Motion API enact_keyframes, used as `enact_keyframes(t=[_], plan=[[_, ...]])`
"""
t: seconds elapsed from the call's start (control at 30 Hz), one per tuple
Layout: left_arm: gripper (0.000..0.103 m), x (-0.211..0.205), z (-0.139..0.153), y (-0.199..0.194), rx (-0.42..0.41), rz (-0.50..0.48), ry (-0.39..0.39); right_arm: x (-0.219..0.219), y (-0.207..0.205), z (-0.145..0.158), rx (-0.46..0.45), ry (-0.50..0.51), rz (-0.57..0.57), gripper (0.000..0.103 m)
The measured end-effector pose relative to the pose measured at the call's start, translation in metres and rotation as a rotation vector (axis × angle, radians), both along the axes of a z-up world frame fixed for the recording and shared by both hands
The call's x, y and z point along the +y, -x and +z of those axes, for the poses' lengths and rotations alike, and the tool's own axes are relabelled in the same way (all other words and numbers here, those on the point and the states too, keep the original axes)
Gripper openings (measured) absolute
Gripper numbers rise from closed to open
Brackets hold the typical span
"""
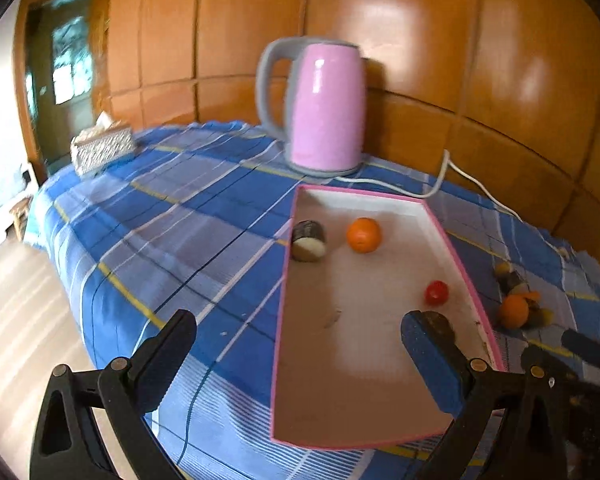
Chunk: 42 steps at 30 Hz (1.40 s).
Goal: Organize fruits
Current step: 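Carry the dark beet with the right gripper into the tray and release, then move both grippers back toward the remaining produce cluster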
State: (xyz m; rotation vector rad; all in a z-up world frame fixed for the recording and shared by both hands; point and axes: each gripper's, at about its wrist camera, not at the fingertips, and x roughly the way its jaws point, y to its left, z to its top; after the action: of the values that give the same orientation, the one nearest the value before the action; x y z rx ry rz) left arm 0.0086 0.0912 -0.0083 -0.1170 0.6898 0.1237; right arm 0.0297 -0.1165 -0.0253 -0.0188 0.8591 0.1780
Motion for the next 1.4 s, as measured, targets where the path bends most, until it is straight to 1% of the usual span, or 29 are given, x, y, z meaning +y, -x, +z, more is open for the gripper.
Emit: enact_keyframes(t=[0.03,0.07,0.43,0.6,0.7,0.77,0.8,0.83,1.0,1.07,1.2,1.4], plan=[[0.103,-0.003,0.001,0.001,-0.007,-0.011,-0.005,-0.005,0.001,0.000,-0.006,-0.001,-0.021,0.085],[0.103,-0.005,0.002,0.002,-0.010,-0.022,-0.007,-0.009,0.002,0.000,-0.008,-0.002,-0.036,0.086],[0.103,-0.033,0.002,0.006,-0.002,-0.131,-0.012,-0.062,0.009,-0.005,0.011,-0.026,-0.191,0.086],[0.103,-0.049,0.004,0.007,-0.011,-0.203,-0.025,-0.091,0.015,-0.013,0.027,-0.019,-0.282,0.086],[0.103,-0.062,0.004,0.007,-0.005,-0.268,-0.035,-0.114,0.022,-0.020,0.048,-0.006,-0.358,0.086],[0.103,-0.069,0.003,0.005,0.010,-0.312,-0.023,-0.131,0.028,-0.024,0.057,0.005,-0.417,0.086],[0.103,-0.075,0.002,0.003,0.042,-0.365,-0.003,-0.136,0.031,-0.025,0.058,0.012,-0.434,0.086],[0.103,-0.080,0.001,0.000,0.069,-0.397,0.006,-0.143,0.033,-0.027,0.060,0.018,-0.454,0.086],[0.103,-0.113,0.002,-0.003,0.097,-0.509,-0.016,-0.170,0.050,-0.037,0.071,0.060,-0.536,0.086],[0.103,-0.126,0.004,-0.008,0.108,-0.554,-0.018,-0.178,0.054,-0.041,0.077,0.059,-0.556,0.086],[0.103,-0.141,0.006,-0.019,0.124,-0.570,-0.010,-0.185,0.061,-0.044,0.074,0.065,-0.568,0.086],[0.103,-0.158,0.008,-0.034,0.144,-0.591,0.000,-0.184,0.062,-0.048,0.060,0.075,-0.558,0.086]])
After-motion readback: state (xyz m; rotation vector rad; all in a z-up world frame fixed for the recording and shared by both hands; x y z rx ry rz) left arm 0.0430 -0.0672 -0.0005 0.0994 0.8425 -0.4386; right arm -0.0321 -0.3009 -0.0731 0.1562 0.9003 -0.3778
